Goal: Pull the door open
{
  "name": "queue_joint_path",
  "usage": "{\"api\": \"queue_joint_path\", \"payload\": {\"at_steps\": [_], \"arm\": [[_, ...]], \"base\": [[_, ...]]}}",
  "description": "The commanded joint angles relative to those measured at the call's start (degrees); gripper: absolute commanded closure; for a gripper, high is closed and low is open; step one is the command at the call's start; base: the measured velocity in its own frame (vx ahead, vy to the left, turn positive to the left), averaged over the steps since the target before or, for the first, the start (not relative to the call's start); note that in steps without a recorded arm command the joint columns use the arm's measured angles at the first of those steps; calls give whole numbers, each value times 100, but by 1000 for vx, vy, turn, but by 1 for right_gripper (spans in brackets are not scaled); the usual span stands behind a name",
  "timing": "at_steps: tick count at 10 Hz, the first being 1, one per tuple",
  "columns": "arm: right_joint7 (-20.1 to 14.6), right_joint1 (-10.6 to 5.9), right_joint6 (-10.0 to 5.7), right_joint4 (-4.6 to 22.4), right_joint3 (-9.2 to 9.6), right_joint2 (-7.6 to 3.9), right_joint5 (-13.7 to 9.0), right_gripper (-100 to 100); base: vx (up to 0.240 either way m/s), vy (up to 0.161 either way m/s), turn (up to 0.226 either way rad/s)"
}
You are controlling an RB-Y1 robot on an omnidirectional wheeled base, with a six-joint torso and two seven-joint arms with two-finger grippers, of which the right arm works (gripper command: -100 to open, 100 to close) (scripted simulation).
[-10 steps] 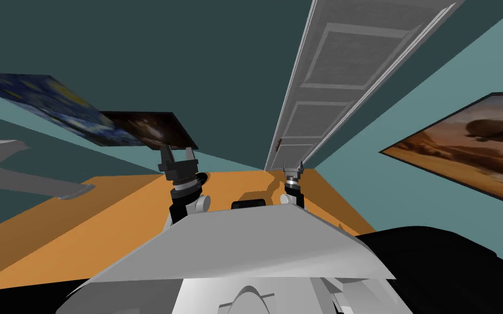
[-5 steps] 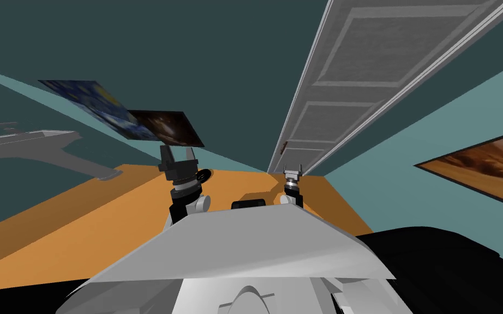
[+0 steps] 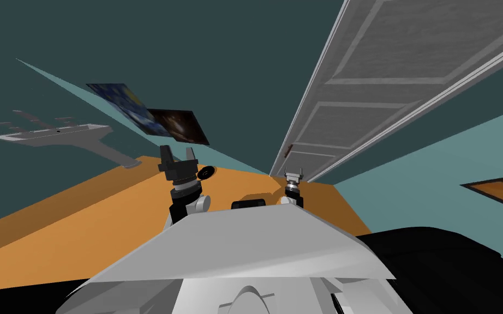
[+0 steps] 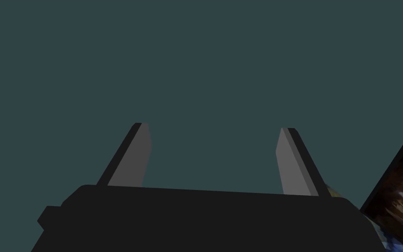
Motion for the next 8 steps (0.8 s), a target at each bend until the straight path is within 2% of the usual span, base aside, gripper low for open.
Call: {"api": "queue_joint_path", "payload": {"at_steps": [1,8], "arm": [[-168,-31,-114,206,62,-45,-208,-100],[-865,-175,-505,1035,249,-300,-1125,-100]], "base": [[26,-103,189],[23,-117,211]]}}
